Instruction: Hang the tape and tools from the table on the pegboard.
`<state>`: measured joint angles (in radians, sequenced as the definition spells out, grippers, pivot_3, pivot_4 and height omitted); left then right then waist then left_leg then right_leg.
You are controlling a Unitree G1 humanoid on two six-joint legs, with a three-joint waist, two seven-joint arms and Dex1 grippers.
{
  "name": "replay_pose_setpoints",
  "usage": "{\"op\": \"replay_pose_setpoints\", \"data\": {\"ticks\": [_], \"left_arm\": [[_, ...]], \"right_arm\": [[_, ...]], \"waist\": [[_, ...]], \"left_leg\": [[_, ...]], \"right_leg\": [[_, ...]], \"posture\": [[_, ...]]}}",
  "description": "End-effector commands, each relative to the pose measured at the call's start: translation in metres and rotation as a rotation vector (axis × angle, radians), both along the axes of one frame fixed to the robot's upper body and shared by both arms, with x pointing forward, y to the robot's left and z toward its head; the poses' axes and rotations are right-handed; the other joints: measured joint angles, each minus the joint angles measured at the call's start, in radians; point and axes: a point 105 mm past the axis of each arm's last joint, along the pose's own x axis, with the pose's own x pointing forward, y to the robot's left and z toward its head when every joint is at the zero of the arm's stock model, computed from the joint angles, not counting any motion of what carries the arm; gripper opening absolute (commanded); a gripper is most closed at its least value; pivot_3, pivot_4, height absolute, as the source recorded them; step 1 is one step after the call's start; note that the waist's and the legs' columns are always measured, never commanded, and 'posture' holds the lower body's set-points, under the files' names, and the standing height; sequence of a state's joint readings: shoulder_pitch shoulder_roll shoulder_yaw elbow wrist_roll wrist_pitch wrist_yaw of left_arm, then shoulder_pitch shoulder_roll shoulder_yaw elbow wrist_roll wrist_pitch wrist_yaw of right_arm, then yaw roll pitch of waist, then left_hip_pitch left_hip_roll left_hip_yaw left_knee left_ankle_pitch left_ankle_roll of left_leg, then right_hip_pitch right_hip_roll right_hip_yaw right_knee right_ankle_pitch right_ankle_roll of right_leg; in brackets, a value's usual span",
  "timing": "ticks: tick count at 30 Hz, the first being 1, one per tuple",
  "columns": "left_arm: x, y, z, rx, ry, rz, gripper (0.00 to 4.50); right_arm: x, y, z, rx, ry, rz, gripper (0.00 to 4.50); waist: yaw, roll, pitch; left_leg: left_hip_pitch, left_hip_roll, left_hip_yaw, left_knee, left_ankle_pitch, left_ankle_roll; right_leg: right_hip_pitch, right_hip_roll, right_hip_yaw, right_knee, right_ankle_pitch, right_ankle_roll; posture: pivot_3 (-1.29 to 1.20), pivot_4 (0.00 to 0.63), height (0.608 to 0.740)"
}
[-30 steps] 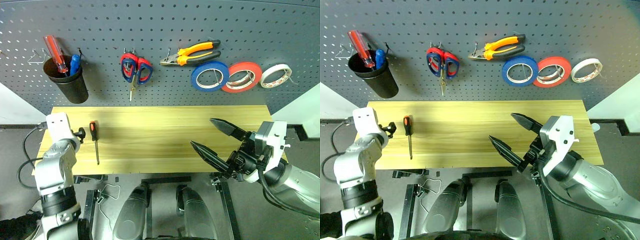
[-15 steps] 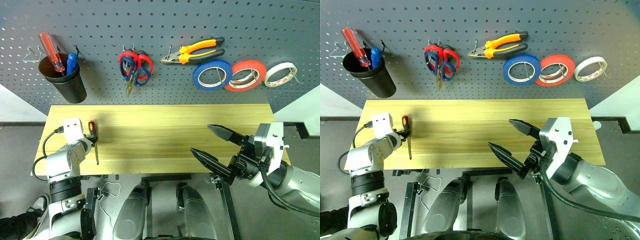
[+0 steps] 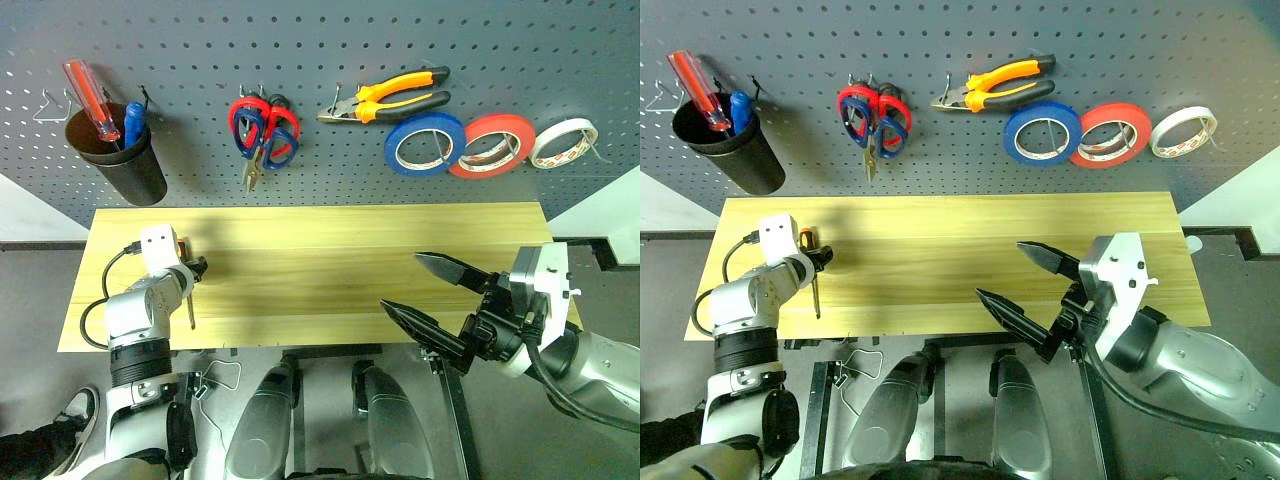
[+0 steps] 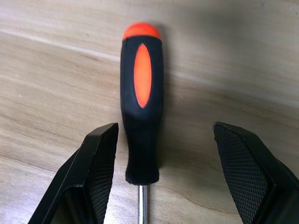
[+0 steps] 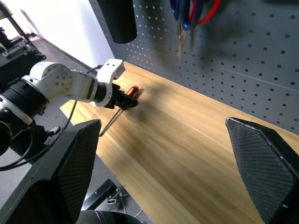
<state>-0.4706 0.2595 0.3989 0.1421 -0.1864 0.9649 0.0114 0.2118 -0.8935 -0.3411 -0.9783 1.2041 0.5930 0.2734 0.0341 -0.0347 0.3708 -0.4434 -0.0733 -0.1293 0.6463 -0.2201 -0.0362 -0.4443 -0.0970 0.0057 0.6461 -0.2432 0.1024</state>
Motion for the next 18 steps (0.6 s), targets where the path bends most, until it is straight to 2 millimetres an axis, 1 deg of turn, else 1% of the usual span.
{"op": "replay_pose_setpoints", "data": {"ticks": [1,6,9,11,14,16,18], "left_arm": [[-0.0043,0.0043,-0.0006,0.02,-0.009,0.016,3.39],[-0.0048,0.0069,-0.0021,0.032,-0.005,0.03,3.39],[-0.0041,0.0077,-0.0023,0.035,-0.006,0.036,2.78],[-0.0039,0.0072,-0.0025,0.035,-0.006,0.036,2.14],[-0.0039,0.0032,-0.0039,0.033,-0.004,0.023,1.06],[-0.0042,0.001,-0.0042,0.03,-0.004,0.017,0.5],[-0.0044,-0.0006,-0.0039,0.026,-0.005,0.013,0.5]], "right_arm": [[-0.008,0.004,0.0066,-0.006,-0.023,0.025,4.5],[-0.0089,0.0032,0.0076,-0.009,-0.016,0.027,4.5],[-0.0094,0.0026,0.0077,-0.012,-0.01,0.026,4.5],[-0.0094,0.0021,0.0076,-0.015,-0.008,0.025,4.5],[-0.0088,0.0019,0.0074,-0.016,-0.007,0.024,4.5],[-0.0082,0.0017,0.0069,-0.017,-0.007,0.022,4.5],[-0.0072,0.0018,0.0063,-0.017,-0.007,0.02,4.5]], "waist": [[0.0,0.001,0.005],[0.0,0.002,0.01],[-0.001,0.001,0.012],[-0.003,0.001,0.013],[-0.006,0.001,0.013],[-0.006,0.001,0.013],[-0.006,0.001,0.013]], "left_leg": [[0.0,0.0,0.0,0.0,0.0,0.0],[0.0,0.0,0.0,0.0,0.0,0.0],[0.0,0.0,0.0,0.0,0.0,0.0],[0.0,0.0,0.0,0.0,0.0,0.0],[0.0,0.0,0.0,0.0,0.0,0.0],[0.0,0.0,0.0,-0.001,0.0,0.0],[-0.001,0.0,0.0,-0.001,0.0,0.0]], "right_leg": [[0.0,0.0,0.0,0.0,0.0,0.0],[0.0,0.0,0.0,0.0,0.0,0.0],[0.0,0.0,0.0,0.0,0.0,0.0],[0.0,0.0,0.0,0.0,0.0,0.0],[0.0,0.0,0.0,-0.001,0.0,0.0],[0.0,0.0,0.0,-0.001,0.0,0.0],[0.0,0.0,0.0,-0.001,0.0,0.001]], "posture": [[-0.05,0.439,0.711],[-0.06,0.447,0.711],[-0.06,0.448,0.711],[-0.06,0.448,0.711],[-0.06,0.442,0.711],[-0.06,0.44,0.711],[-0.06,0.432,0.711]]}}
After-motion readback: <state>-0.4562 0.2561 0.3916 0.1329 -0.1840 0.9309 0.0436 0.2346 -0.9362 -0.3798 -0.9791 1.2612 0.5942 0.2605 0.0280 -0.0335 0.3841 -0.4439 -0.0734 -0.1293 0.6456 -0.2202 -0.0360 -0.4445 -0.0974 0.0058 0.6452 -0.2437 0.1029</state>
